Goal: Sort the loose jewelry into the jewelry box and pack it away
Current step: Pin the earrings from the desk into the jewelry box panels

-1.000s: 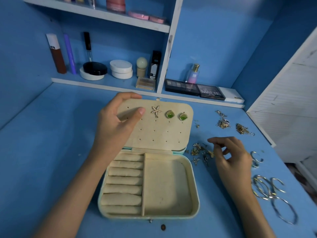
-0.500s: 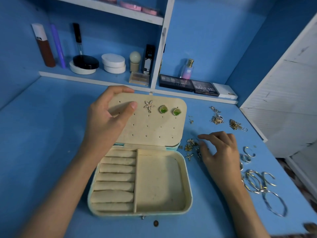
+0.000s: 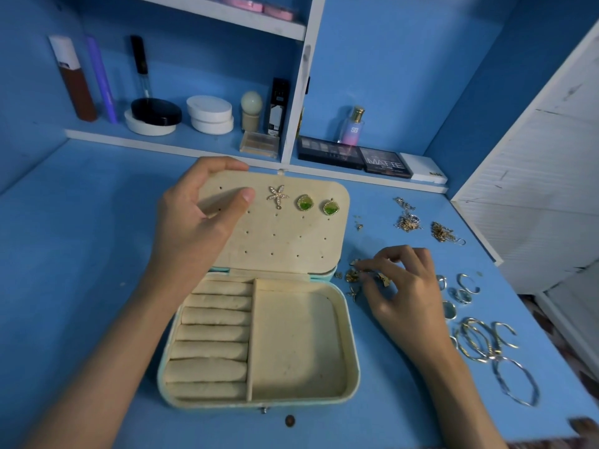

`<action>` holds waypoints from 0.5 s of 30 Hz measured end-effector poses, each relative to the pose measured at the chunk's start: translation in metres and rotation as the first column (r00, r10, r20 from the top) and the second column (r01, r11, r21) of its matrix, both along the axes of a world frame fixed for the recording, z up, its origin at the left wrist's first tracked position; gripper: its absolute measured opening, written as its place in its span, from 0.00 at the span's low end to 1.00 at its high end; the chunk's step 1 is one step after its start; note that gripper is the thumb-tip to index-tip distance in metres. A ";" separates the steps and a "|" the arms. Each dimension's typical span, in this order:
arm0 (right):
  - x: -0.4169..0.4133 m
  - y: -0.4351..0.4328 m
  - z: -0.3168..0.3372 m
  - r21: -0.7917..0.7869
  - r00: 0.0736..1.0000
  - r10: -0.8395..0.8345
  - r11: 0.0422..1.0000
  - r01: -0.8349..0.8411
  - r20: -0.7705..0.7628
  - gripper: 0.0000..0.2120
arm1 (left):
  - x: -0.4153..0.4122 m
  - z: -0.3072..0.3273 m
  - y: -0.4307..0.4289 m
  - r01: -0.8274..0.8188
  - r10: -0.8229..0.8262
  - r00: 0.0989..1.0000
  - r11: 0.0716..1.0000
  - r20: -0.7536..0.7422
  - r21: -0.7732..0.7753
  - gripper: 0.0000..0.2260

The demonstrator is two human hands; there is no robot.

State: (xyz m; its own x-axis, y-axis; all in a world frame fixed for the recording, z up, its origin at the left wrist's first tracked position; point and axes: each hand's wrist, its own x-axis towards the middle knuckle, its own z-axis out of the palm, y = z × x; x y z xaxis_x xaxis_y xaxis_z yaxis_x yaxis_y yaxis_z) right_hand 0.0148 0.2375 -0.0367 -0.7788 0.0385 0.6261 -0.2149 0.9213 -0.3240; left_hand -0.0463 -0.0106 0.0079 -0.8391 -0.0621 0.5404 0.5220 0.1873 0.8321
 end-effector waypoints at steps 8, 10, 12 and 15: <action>-0.001 0.000 0.001 -0.019 0.999 0.034 0.999 -0.034 0.006 0.04 | 0.000 0.000 0.001 -0.006 0.006 1.000 1.000 -0.002 -0.006 0.13; -0.001 0.000 0.001 -0.032 1.000 0.031 0.999 -0.031 0.005 0.04 | 0.001 0.000 0.001 -0.005 0.005 1.000 1.000 0.000 -0.003 0.13; 0.000 -0.001 0.002 -0.047 1.000 0.029 0.998 -0.028 0.009 0.04 | 0.001 0.000 0.001 -0.004 0.004 1.000 1.000 0.002 -0.004 0.13; 0.001 -0.001 0.004 -0.093 1.000 0.019 0.996 -0.019 -0.001 0.04 | 0.002 0.001 0.001 -0.003 0.003 1.000 1.000 0.004 -0.007 0.13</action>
